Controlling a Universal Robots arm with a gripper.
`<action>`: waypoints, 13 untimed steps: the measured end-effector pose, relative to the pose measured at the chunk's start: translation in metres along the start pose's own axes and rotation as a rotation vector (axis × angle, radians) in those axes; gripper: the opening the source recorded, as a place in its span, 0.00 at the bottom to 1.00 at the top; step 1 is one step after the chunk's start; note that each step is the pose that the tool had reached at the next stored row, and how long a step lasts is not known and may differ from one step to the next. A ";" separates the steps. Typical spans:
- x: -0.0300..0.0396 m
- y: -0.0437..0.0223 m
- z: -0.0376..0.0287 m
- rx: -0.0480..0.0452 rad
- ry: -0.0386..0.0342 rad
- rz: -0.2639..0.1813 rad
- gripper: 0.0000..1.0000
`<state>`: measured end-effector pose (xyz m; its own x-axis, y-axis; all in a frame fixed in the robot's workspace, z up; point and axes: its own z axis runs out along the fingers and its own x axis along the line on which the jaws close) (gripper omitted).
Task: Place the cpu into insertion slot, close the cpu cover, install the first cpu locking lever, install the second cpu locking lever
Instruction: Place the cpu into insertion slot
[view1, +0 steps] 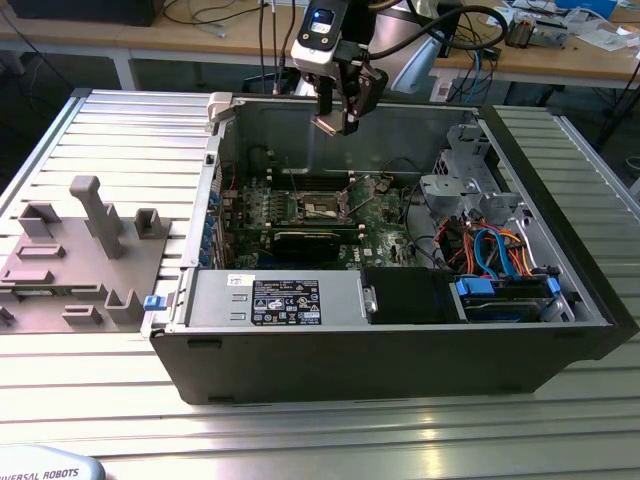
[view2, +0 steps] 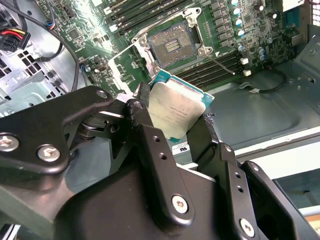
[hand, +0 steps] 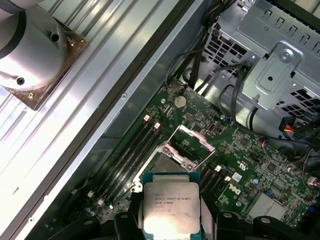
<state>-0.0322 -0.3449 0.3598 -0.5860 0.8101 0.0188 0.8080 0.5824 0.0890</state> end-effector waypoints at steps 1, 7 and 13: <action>0.0000 0.0000 0.0000 0.0000 -0.0001 0.001 0.54; 0.0000 0.0000 0.0001 -0.0002 -0.0007 0.008 0.54; 0.0000 0.0000 0.0002 -0.0003 -0.0013 0.015 0.54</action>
<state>-0.0322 -0.3449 0.3596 -0.5738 0.8188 0.0188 0.8166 0.5703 0.0890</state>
